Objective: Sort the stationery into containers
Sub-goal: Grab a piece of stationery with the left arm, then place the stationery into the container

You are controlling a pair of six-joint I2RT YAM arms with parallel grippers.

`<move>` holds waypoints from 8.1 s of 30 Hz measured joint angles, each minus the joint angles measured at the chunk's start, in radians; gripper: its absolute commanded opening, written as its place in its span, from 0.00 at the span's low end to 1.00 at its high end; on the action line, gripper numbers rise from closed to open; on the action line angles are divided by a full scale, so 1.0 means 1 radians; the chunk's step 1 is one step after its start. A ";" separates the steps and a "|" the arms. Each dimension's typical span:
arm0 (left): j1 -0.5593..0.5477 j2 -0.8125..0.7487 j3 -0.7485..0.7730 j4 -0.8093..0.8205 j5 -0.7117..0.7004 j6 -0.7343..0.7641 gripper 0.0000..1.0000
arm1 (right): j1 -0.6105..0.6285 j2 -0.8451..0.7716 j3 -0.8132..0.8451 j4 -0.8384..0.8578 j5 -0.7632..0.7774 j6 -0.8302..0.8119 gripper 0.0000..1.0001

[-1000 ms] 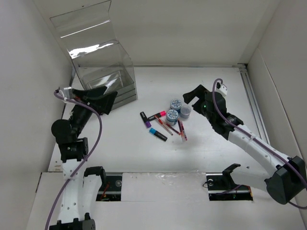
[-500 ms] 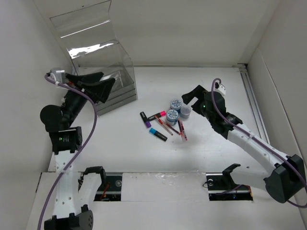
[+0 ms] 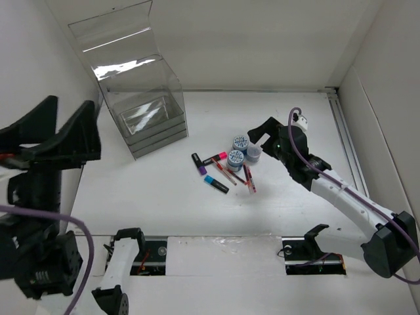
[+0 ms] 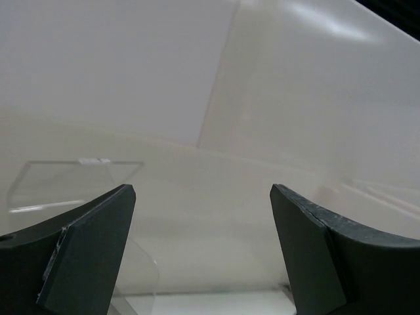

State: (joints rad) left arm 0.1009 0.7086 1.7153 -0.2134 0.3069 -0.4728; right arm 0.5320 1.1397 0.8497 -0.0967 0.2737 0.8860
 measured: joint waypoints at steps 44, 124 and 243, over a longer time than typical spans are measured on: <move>-0.001 0.514 0.075 0.095 -0.156 0.041 1.00 | 0.131 0.025 0.049 0.000 0.077 -0.056 0.99; -0.453 0.536 -0.106 0.263 -0.132 0.008 1.00 | 0.372 0.182 0.607 0.021 -0.261 -0.470 0.85; -0.539 0.679 -0.632 0.406 -0.795 0.028 0.29 | -0.108 -0.265 0.017 -0.071 -0.100 0.007 0.99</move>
State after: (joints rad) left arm -0.4381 1.3872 1.0836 0.1921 -0.4877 -0.4446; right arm 0.4244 0.8745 0.8665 -0.1673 0.1738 0.8928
